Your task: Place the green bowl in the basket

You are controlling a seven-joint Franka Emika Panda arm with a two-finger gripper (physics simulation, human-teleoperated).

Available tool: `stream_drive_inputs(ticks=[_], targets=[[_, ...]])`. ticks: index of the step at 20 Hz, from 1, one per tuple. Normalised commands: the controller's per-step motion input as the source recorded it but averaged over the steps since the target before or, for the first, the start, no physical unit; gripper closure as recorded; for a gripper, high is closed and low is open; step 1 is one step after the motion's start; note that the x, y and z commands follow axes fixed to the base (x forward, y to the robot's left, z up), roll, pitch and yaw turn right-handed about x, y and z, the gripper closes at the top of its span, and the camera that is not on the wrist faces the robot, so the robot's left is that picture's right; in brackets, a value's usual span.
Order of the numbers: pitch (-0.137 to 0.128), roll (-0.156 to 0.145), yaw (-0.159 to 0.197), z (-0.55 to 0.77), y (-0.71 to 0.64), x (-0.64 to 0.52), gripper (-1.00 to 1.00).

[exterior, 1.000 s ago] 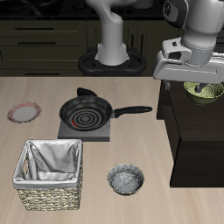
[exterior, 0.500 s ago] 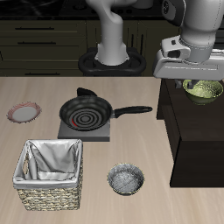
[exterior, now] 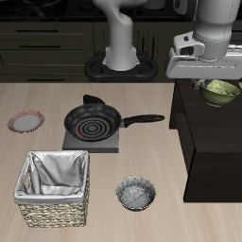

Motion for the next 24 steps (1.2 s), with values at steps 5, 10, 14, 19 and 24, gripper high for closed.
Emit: stream_drive_inputs(ticks=[5,10,14,19,24], targets=[[-0.029,0.007,-0.002,0.18,-0.17,-0.12,1.00],[-0.041,0.003,0.012,0.25,-0.32,-0.24,1.00],[-0.017,0.000,0.018,0.05,-0.29,-0.18,1.00],[-0.003,-0.042,0.010,0.02,-0.38,-0.05,1.00],[-0.007,-0.063,-0.009,0.07,-0.56,0.09,1.00]])
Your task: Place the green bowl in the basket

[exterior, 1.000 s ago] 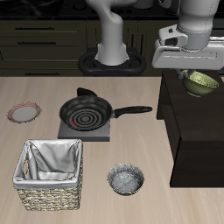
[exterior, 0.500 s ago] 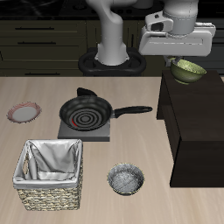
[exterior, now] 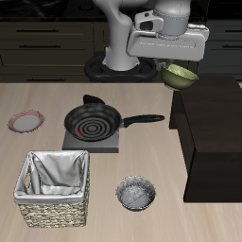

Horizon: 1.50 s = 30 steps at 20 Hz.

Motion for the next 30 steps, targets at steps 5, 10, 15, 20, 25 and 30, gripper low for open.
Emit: stream_drive_inputs(ticks=[5,10,15,20,25,30], targets=[[-0.013,-0.037,0.000,0.03,-0.47,0.00,1.00],[-0.010,-0.050,0.003,0.06,-0.39,0.04,1.00],[0.004,-0.063,-0.020,0.06,-0.52,0.09,1.00],[-0.007,-0.051,-0.010,0.03,-0.49,0.11,1.00],[-0.034,-0.002,0.001,0.12,-0.32,0.18,1.00],[0.027,0.038,-0.033,0.15,-0.30,0.29,1.00]])
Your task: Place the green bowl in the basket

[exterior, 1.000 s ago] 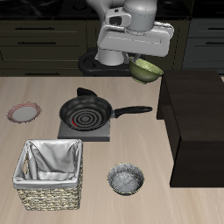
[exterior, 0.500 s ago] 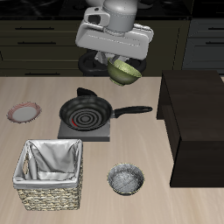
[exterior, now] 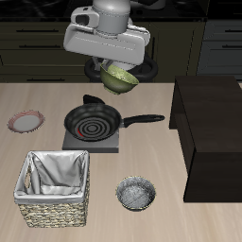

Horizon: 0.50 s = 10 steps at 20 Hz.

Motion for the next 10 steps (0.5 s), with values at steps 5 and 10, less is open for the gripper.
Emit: stream_drive_inputs(ticks=[5,10], targets=[[0.012,0.057,-0.008,0.14,-0.28,0.28,1.00],[0.016,0.008,-0.006,0.03,-0.14,0.21,1.00]])
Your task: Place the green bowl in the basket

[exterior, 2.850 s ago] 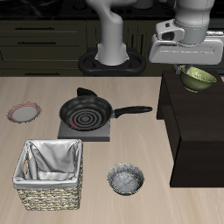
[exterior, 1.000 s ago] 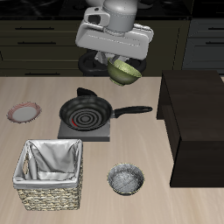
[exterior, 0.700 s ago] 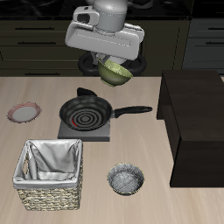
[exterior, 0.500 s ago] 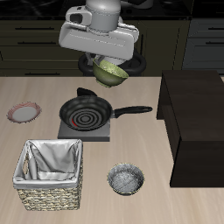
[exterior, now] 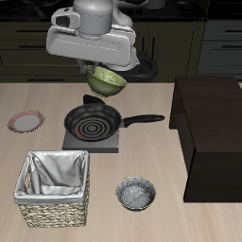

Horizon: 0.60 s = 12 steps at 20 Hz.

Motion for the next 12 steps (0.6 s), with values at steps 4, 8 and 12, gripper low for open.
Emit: stream_drive_inputs(ticks=[4,8,12], targets=[[-0.046,0.004,-0.002,0.12,-0.21,0.33,1.00],[-0.029,0.015,0.027,0.04,-0.17,0.26,1.00],[-0.007,0.022,-0.009,0.04,-0.13,0.21,1.00]])
